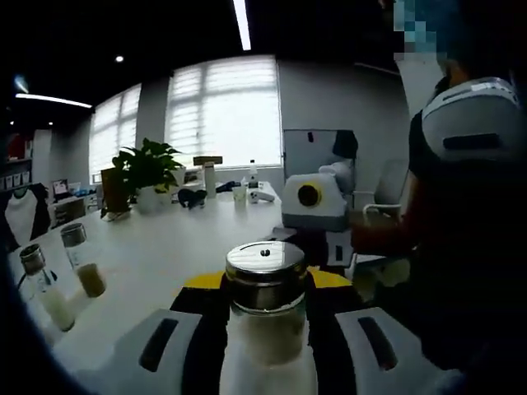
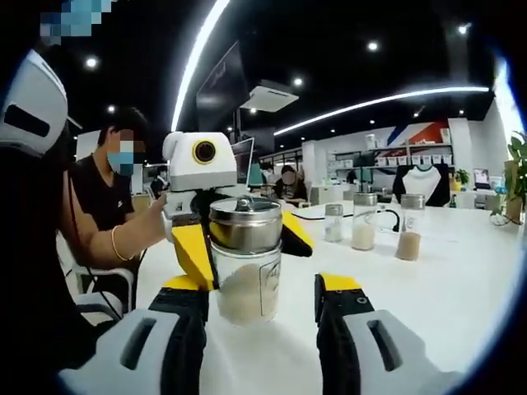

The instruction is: Rotate the seasoning bottle until the label or dispensing opening points toward the visible target arrow and the bottle remains upright within the marked orientation range

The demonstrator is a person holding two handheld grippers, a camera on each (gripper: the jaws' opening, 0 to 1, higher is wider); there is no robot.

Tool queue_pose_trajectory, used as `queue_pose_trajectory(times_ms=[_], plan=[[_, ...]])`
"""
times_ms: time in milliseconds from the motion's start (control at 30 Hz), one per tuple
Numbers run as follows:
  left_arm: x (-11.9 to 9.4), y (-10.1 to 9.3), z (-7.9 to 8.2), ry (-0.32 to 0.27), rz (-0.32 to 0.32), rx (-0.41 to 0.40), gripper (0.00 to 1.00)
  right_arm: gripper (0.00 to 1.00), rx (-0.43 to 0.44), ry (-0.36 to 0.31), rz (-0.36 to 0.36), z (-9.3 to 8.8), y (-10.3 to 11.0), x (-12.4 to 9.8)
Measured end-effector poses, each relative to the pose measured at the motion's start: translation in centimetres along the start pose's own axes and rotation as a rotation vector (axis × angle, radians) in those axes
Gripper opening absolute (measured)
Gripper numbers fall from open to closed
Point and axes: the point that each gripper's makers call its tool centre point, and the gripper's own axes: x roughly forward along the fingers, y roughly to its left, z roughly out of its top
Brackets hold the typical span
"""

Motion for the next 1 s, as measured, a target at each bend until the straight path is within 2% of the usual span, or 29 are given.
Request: queue_pose_trajectory(times_ms=[233, 433, 500, 567, 767, 867, 1000], plan=[[-0.2, -0.4, 0.5, -0.027, -0.036, -0.011, 0.38, 0.42, 0.046, -0.058, 0.064, 0.5, 0.8, -0.2], [-0.1, -1.0, 0.7, -0.033, -0.076, -0.012, 0.38, 0.30, 0.025, -0.073, 0.144, 0.8, 2.2, 0.0], [-0.1, -1.2, 0.6, -0.025, -0.085, -0.006, 0.38, 0.30, 0.014, -0.067, 0.145, 0.8, 2.2, 0.2], [-0.1, -1.3, 0.5, -0.014, -0.082, 0.008, 0.38, 0.29, -0.021, -0.060, 0.141, 0.7, 2.2, 0.3], [-0.2, -1.1, 0.4, -0.022, -0.068, -0.002, 0.38, 0.29, -0.038, -0.076, 0.122, 0.8, 1.9, 0.6], [-0.3, -0.3, 0.8, -0.053, -0.044, -0.052, 0.38, 0.29, -0.040, -0.090, 0.086, 1.0, 1.3, 0.9], [-0.4, 0.9, 0.7, -0.056, 0.026, -0.056, 0.39, 0.29, -0.095, -0.069, 0.002, 1.0, -0.1, 1.4]])
